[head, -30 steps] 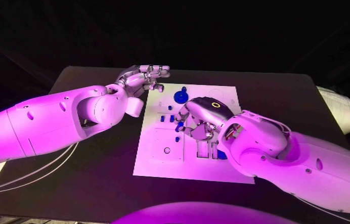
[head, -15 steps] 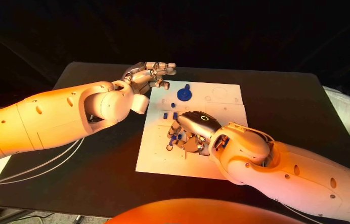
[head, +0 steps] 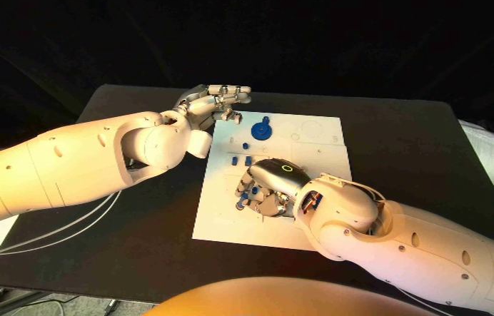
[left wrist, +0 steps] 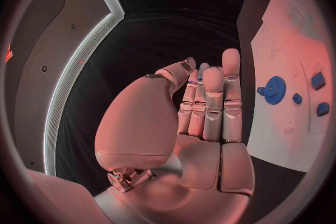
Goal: Assemble the parts on the task board
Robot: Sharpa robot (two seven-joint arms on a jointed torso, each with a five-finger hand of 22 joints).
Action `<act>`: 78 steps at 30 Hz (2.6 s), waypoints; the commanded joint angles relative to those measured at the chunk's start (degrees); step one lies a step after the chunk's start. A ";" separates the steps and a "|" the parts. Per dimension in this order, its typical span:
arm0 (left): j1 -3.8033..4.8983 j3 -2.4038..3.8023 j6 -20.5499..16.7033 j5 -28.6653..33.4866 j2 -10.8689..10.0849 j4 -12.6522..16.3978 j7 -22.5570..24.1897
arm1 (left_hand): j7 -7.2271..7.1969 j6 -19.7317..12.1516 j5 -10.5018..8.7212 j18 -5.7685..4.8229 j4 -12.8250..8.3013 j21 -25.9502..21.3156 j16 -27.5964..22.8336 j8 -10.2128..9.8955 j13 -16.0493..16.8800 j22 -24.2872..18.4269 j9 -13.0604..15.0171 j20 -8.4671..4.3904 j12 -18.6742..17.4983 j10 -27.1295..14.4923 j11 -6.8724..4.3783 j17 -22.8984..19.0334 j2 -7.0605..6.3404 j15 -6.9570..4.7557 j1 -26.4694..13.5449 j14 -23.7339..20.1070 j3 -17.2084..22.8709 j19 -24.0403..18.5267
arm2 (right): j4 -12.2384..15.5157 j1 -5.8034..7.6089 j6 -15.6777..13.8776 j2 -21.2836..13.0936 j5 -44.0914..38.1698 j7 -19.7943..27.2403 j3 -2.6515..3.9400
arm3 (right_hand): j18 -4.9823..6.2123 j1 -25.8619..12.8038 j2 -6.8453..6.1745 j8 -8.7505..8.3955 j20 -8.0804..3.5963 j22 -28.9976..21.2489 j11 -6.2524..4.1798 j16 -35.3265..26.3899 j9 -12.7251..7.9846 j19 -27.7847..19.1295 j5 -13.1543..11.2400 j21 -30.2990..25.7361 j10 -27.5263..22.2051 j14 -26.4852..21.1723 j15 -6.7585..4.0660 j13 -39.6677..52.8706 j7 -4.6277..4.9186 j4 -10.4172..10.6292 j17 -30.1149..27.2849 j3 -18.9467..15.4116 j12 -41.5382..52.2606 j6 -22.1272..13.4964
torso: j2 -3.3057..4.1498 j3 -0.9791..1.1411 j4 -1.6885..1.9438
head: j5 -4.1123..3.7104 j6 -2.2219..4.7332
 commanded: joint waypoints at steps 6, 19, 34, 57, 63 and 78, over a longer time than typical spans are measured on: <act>0.00 0.04 1.19 -0.35 0.07 0.03 0.16 | 0.27 -0.10 0.37 0.63 -0.05 -0.27 -0.37 0.23 0.08 -0.05 -0.09 0.09 0.20 -0.25 -0.01 -0.07 -0.01 -0.04 0.39 -0.48 -0.14 -0.23 | 0.02 -0.10 0.99 0.01 -0.18 0.85 -0.02 | -0.57 0.89 1.03 -0.20 0.21 -0.05 -1.45 0.22 -0.06 0.21 0.34 0.06 1.69 1.38 -0.10 0.35 0.37 -0.15 -0.02 0.36 0.41 -0.06 | -0.05 -0.05 -0.02 | 0.07 -0.20; 0.00 0.04 1.24 -0.35 0.08 0.00 0.14 | 0.27 -0.10 0.37 0.63 -0.05 -0.27 -0.37 0.23 0.08 -0.05 -0.09 0.09 0.20 -0.25 -0.01 -0.07 -0.01 -0.04 0.39 -0.48 -0.14 -0.23 | -1.65 -0.11 2.95 0.90 -1.62 -0.34 -0.87 | -0.56 0.84 1.03 -0.24 0.23 -0.09 -1.41 0.19 -0.07 0.18 0.42 0.04 1.67 1.37 -0.08 0.35 0.40 -0.24 -0.07 0.41 0.33 -0.10 | -0.01 -0.02 0.05 | 0.17 -0.42; 0.00 0.03 1.38 -0.35 0.12 -0.03 0.04 | 0.27 -0.10 0.37 0.63 -0.05 -0.27 -0.37 0.23 0.08 -0.05 -0.09 0.09 0.20 -0.25 -0.01 -0.07 -0.01 -0.04 0.39 -0.48 -0.14 -0.23 | -2.05 -0.11 3.44 1.35 -2.10 -0.38 -1.83 | -0.41 -1.76 -0.36 -1.77 0.76 -1.00 -0.48 -0.31 -0.63 -0.51 1.80 -0.51 -1.02 1.11 0.74 -0.03 1.19 0.21 -0.86 -0.61 -1.66 -2.54 | -0.06 -0.07 -0.02 | -0.01 -0.34; -0.17 -0.05 1.79 -0.40 -0.65 -0.10 -0.15 | 0.30 -0.20 0.38 0.62 -0.19 -0.39 -0.38 0.26 0.08 -0.16 -0.11 0.10 0.41 -0.46 0.02 -0.25 0.12 -0.02 0.53 -0.54 -0.31 -0.22 | 9.39 -0.52 -12.09 -13.77 10.75 -0.03 2.71 | 0.61 -2.08 0.96 -1.46 1.61 -6.60 -0.18 -2.63 -1.20 -2.01 6.21 -4.57 -3.42 0.78 1.09 1.04 1.96 5.07 -4.08 -20.16 6.28 -9.50 | -0.46 -0.11 -0.80 | -2.17 1.30; -0.25 -0.19 1.79 -0.41 -0.94 -0.08 -0.16 | 0.30 -0.20 0.38 0.62 -0.19 -0.39 -0.38 0.26 0.08 -0.16 -0.11 0.10 0.41 -0.46 0.02 -0.25 0.12 -0.02 0.53 -0.54 -0.31 -0.22 | 11.89 -0.46 -10.29 -22.42 16.92 -7.49 3.44 | -0.88 -6.09 -0.47 -0.38 -0.38 0.96 -2.90 2.52 -0.97 2.06 8.14 0.58 8.33 2.27 -1.10 5.84 -0.04 9.12 1.85 -22.84 13.00 -6.95 | -0.71 -0.28 -1.80 | -3.73 2.07; -1.18 -0.26 1.94 -0.42 -0.84 -0.26 -0.24 | 0.30 -0.20 0.38 0.62 -0.19 -0.39 -0.38 0.26 0.08 -0.16 -0.11 0.10 0.41 -0.46 0.02 -0.25 0.12 -0.02 0.53 -0.54 -0.31 -0.22 | 12.80 -3.57 -8.13 -27.71 15.79 -17.51 3.53 | -1.46 -8.46 2.11 2.62 -1.23 4.38 -3.64 5.99 -0.35 2.97 17.75 3.01 3.33 2.33 -1.79 27.48 -0.85 15.24 5.45 -32.21 28.97 -7.02 | -0.70 -0.36 -2.69 | -4.45 2.31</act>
